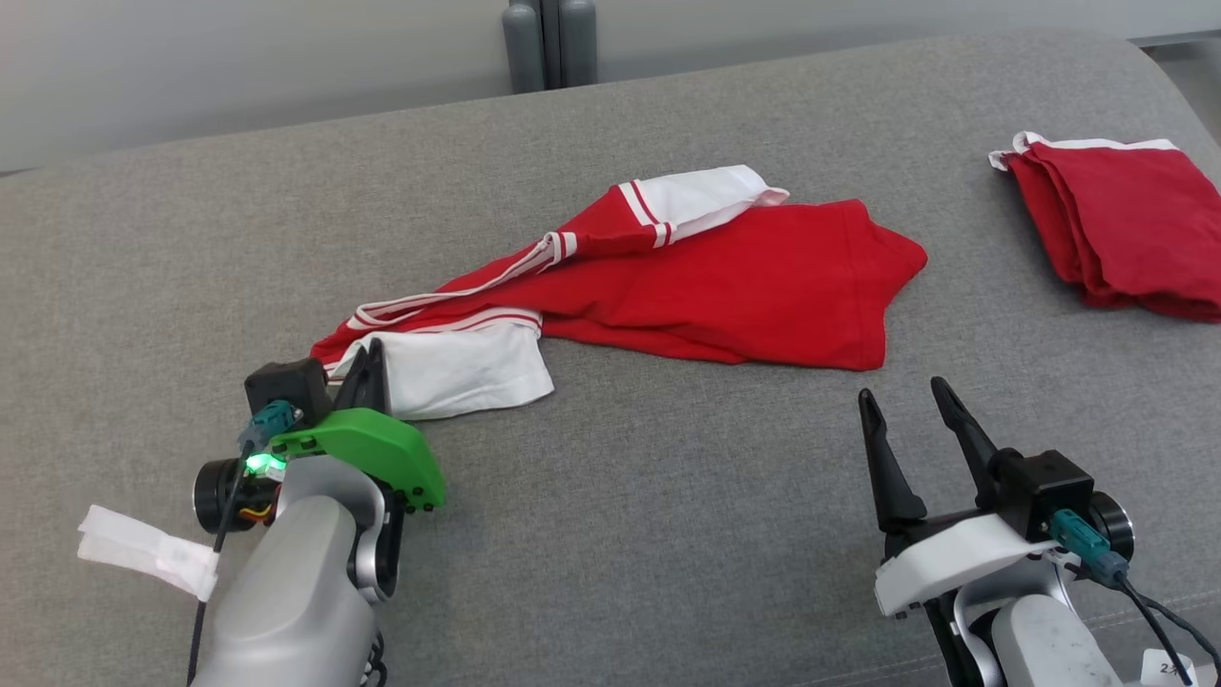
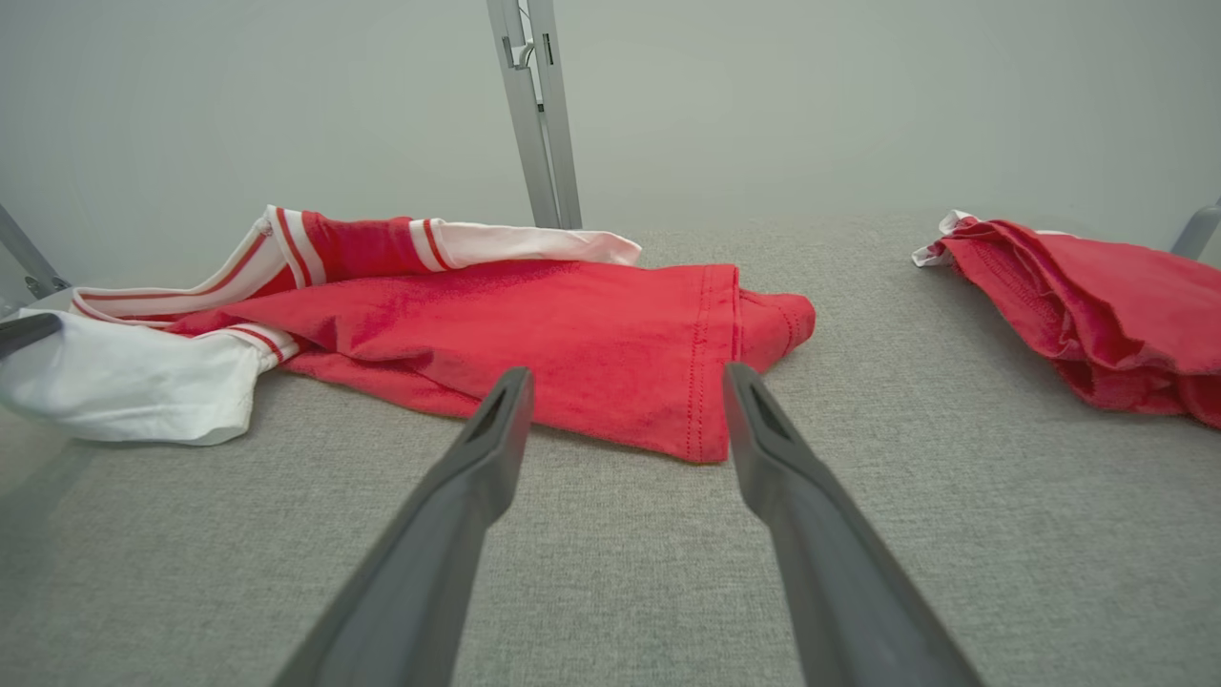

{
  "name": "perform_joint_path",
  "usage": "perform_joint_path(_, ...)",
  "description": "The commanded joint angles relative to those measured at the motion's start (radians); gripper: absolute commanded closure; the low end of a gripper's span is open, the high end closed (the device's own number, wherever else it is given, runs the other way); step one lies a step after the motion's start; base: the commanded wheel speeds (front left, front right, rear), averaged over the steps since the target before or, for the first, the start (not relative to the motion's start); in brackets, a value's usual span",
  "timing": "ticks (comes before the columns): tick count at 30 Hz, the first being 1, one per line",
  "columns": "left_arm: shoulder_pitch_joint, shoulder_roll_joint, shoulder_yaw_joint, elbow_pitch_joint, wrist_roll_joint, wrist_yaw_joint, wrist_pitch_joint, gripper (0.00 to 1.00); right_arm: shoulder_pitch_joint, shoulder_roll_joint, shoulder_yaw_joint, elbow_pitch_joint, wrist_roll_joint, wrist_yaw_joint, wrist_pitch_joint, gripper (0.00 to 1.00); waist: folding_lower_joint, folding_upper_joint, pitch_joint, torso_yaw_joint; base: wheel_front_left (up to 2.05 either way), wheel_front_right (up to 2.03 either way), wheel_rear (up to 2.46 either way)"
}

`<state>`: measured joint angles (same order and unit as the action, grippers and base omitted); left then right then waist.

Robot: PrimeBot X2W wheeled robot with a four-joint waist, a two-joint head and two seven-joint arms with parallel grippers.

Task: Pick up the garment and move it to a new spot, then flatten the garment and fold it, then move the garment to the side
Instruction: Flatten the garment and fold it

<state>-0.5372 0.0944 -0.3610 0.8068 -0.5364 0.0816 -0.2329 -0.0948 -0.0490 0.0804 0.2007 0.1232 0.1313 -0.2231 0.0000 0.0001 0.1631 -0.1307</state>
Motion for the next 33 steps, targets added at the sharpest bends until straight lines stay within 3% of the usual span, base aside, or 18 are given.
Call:
perform_joint_path(1,-0.027,0.014,0.001,0.015,0.004,-0.005,0.004,1.00,-0.013,-0.003,0.004,0.001,0.005,-0.001,-0.006,0.00,0.0000,-0.0001,0.023,-0.015,0.00,0.00,0.00)
perform_joint_path(10,-0.104,0.027,0.010,0.097,0.011,-0.013,-0.018,1.00,-0.048,-0.003,0.004,0.011,0.006,-0.001,-0.014,0.00,0.0000,-0.0001,0.083,-0.045,0.00,0.00,0.00)
perform_joint_path(11,-0.110,0.024,0.012,0.102,0.013,-0.010,-0.023,0.90,-0.051,-0.003,0.002,0.013,0.007,-0.001,-0.016,0.00,0.0000,-0.0001,0.088,-0.046,0.00,0.00,0.00)
perform_joint_path(13,-0.120,0.022,0.015,0.103,0.019,-0.003,-0.026,0.00,-0.059,-0.003,0.001,0.015,0.007,-0.001,-0.018,0.00,0.0000,-0.0001,0.095,-0.045,0.00,0.00,0.00)
perform_joint_path(18,-0.114,0.012,0.038,0.052,0.028,0.008,-0.034,0.00,-0.060,-0.002,-0.008,0.023,0.007,-0.001,-0.022,0.00,0.0000,-0.0001,0.097,-0.031,0.00,0.00,0.00)
perform_joint_path(33,0.101,-0.005,0.061,-0.190,0.076,0.013,-0.031,0.00,-0.028,-0.003,-0.058,0.046,-0.005,-0.001,-0.028,0.00,0.0000,-0.0001,-0.002,0.074,0.00,0.00,0.00)
